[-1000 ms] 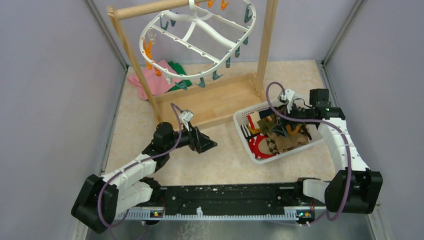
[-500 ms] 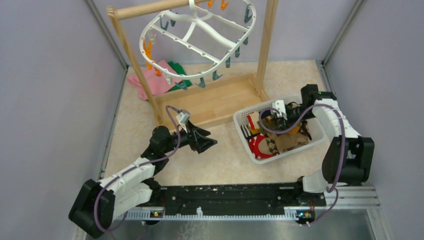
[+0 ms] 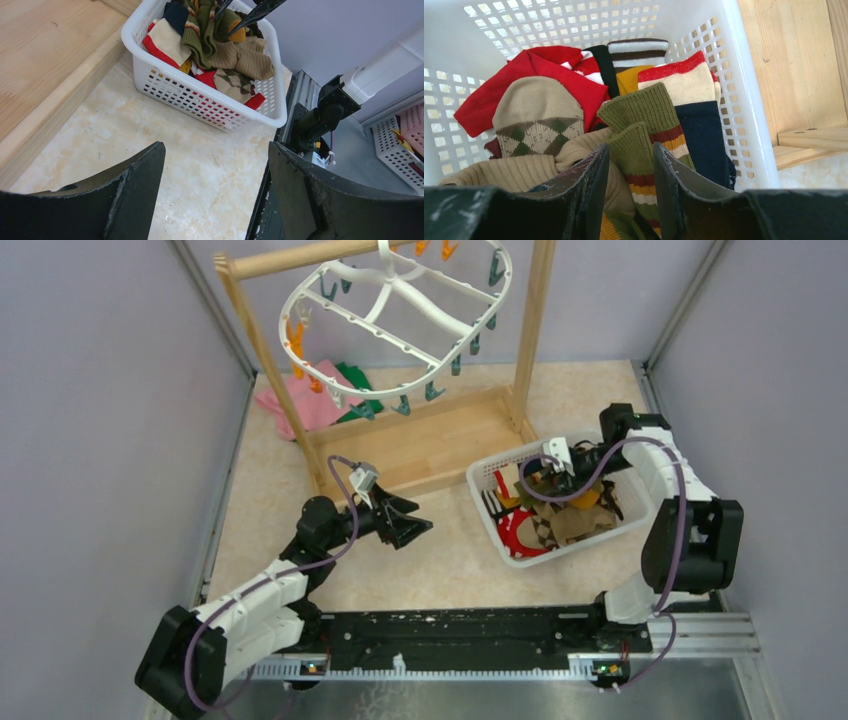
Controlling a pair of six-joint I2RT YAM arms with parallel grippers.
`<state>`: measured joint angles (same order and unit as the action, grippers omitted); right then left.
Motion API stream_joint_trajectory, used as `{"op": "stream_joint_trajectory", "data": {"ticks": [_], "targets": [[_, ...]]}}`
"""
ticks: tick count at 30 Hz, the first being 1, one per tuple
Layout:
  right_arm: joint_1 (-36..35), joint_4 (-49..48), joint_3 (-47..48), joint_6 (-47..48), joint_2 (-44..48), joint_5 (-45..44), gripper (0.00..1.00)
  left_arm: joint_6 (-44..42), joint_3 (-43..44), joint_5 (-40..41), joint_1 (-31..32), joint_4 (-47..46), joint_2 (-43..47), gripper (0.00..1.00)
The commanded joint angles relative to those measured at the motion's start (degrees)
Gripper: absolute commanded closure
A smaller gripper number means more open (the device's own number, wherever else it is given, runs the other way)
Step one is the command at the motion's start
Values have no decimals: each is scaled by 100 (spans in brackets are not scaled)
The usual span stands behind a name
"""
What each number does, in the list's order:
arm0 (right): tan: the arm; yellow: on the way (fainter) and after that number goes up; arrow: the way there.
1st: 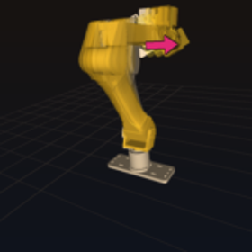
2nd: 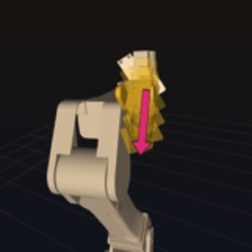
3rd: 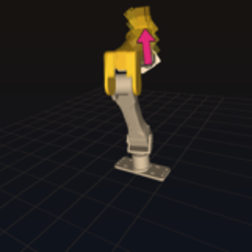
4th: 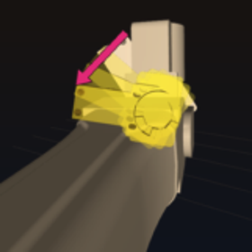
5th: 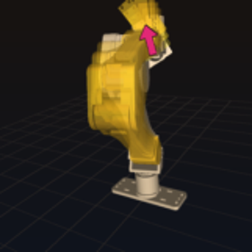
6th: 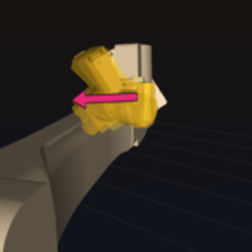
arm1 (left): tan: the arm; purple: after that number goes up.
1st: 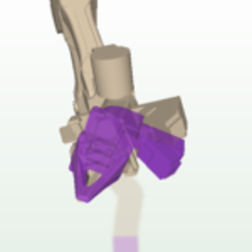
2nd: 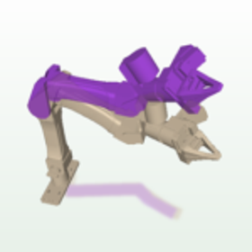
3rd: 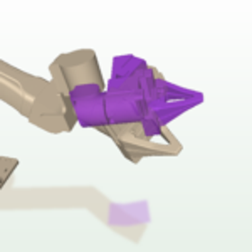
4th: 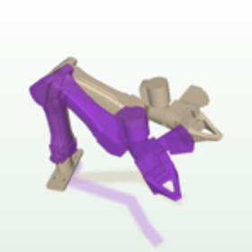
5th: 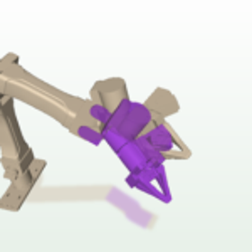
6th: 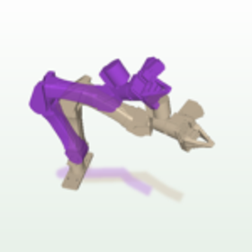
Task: Clip the socks to the hanger
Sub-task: Pick up the sock from the bin.
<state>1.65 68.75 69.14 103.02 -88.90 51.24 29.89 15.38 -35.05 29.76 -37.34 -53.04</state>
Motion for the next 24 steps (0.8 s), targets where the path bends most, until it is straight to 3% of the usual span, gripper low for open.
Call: {"op": "stream_joint_trajectory", "data": {"ticks": [1, 9, 20, 24], "targets": [[-8, 128, 171, 179, -137, 111, 62, -119, -42, -29, 34, -360, 100, 18], [-7, -800, 27, -783, -434, -92, 61, -97, -43, -55, 53, -396, 80, 18], [-15, -1316, -211, -1152, -446, -278, 51, -72, -52, -76, 78, -464, 14, 18], [-16, -1284, -250, -1191, -481, -387, 54, -22, -66, -124, 86, -538, -36, 18]]}}
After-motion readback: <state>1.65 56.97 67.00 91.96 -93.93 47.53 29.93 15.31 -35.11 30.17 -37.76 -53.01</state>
